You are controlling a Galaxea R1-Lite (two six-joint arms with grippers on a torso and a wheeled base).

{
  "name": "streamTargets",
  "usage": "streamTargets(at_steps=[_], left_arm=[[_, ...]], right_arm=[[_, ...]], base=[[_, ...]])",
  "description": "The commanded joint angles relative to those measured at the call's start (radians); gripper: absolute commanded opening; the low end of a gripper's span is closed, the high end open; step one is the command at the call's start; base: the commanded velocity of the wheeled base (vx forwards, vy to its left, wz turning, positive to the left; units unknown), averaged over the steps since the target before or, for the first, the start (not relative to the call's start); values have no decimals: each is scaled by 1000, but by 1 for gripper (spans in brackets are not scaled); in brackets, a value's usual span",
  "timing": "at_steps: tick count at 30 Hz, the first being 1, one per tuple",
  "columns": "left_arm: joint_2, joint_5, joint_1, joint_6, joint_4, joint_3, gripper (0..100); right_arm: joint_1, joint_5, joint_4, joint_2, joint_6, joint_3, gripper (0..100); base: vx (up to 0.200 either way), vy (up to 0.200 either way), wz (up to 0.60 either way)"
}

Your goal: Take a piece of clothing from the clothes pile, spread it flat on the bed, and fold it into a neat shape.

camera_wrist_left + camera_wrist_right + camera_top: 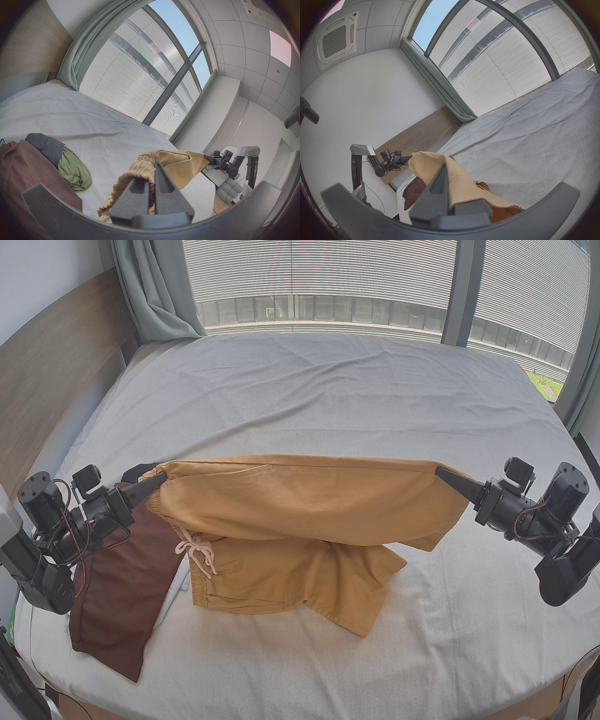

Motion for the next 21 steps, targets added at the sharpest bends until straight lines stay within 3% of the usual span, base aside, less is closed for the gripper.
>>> streamTargets(at_steps=[1,21], left_arm=[[7,1,9,-1,0,-11,0],[14,4,15,-1,0,-23,0]], right_arm=[[-2,0,-1,0,-1,-1,0],[-28,0,-1,4,-2,-5,0]], base=[[0,0,0],[0,0,0]])
